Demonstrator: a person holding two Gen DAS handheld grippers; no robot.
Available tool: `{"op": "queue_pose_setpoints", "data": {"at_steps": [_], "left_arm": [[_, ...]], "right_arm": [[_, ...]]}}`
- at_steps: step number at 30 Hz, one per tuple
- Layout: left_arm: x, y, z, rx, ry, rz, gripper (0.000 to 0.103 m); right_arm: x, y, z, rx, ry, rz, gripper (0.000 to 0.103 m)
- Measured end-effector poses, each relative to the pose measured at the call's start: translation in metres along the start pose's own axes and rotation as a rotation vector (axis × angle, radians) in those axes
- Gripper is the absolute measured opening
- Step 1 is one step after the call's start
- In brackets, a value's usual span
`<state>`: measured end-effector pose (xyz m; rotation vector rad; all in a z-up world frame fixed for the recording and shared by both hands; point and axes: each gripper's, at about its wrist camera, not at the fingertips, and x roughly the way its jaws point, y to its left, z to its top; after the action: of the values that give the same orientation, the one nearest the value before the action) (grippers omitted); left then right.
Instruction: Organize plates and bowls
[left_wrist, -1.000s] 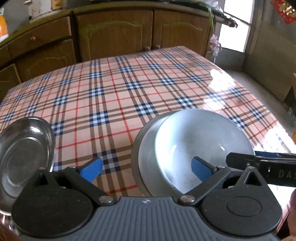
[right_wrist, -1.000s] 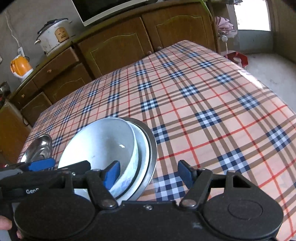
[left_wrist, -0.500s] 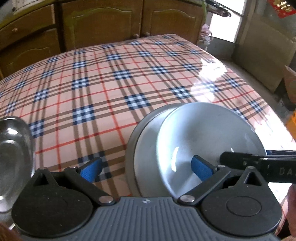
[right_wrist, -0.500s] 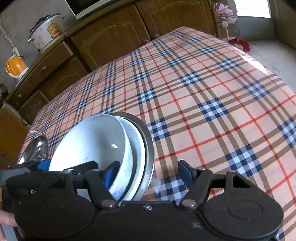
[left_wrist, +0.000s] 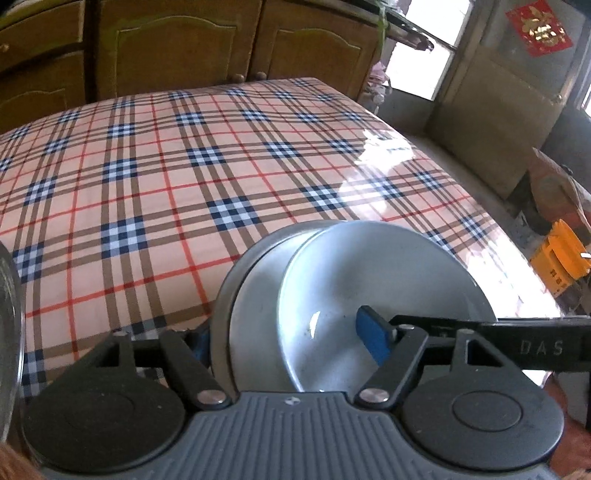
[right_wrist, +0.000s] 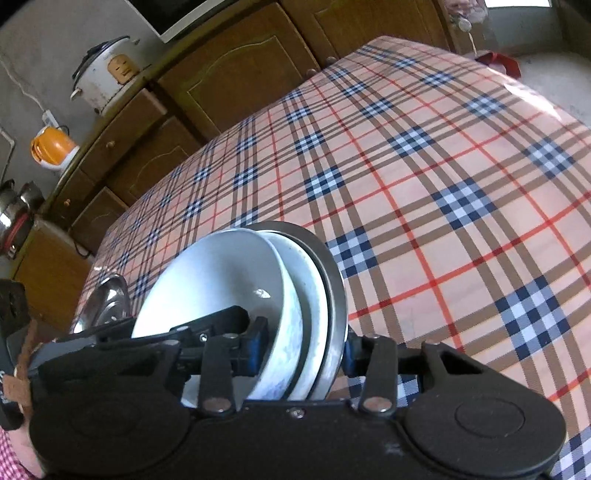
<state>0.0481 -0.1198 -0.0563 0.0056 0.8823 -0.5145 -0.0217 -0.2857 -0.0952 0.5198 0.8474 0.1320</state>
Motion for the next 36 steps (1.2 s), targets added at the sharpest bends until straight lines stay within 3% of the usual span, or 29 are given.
{"op": "queue_pose_setpoints", "data": {"at_steps": [11, 36], "left_arm": [[-0.007, -0.013, 0.008, 0.013, -0.029, 0.018, 0.074], [-0.047, -0.078, 0.029, 0.093, -0.132, -0.012, 0.074]], "right_arm": [[-0.017, -0.003, 0.001, 0.007, -0.045, 0.0, 0.05], [-0.103, -0.012, 0.016, -0.003, -0.198, -0.017, 0.05]]}}
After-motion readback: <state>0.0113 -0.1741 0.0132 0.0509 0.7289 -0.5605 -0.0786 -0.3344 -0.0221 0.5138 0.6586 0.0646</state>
